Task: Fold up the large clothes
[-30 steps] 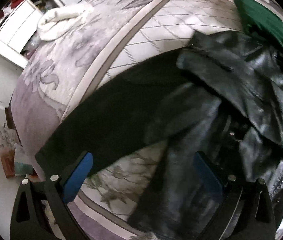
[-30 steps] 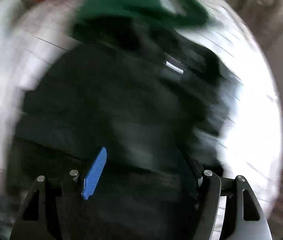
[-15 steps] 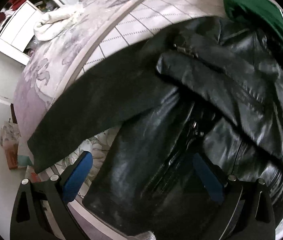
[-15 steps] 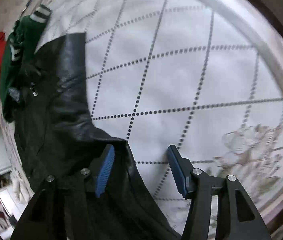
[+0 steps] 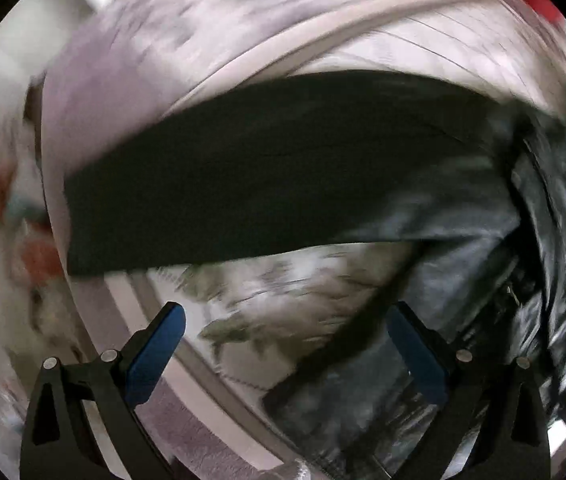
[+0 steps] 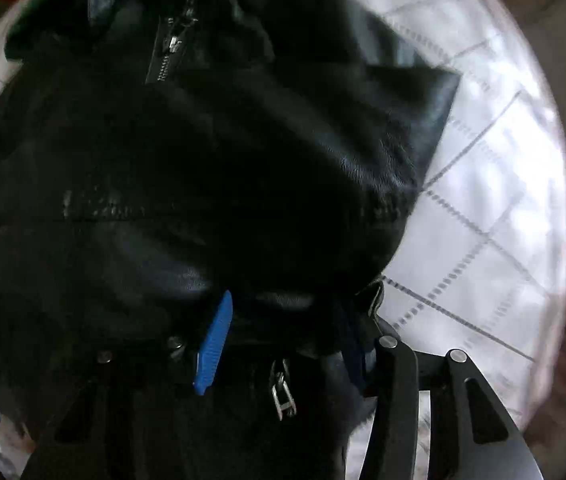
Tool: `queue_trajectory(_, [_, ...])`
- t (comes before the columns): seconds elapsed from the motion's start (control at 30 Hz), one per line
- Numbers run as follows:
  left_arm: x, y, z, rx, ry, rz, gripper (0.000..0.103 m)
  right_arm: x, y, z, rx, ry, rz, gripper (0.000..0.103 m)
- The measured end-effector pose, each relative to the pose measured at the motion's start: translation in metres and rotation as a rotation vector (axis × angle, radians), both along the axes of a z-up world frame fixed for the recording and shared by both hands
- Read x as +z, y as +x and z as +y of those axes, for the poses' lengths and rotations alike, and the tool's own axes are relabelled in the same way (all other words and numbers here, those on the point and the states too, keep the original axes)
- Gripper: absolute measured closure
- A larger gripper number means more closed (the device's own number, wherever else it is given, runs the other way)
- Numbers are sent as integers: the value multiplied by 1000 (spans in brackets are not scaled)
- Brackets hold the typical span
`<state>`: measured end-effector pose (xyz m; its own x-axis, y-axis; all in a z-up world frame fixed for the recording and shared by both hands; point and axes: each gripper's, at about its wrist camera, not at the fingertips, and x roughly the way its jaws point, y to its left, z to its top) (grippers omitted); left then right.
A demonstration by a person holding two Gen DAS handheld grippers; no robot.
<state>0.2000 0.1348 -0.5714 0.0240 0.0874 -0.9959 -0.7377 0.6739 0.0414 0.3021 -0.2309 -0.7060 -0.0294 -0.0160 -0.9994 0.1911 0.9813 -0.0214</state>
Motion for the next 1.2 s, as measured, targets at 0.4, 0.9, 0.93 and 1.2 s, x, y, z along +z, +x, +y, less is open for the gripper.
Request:
queue_trajectory(0.4, [-52,-108,129,641,-260,-263,1,33,-54,181,160,193,-77,51])
queue_trajectory(0.9, [15,-82,138,588,118,-139,91,12,-42,295,321,-152,-126,41])
queue_trajectory(0.93, [25,-81,135,569,133,-149,92,12,-41,299,324,-153,-133,29])
queue_trajectory(1.2, [84,-63,114,428,270,-281,95,42,-29,264,322,-34,-148,26])
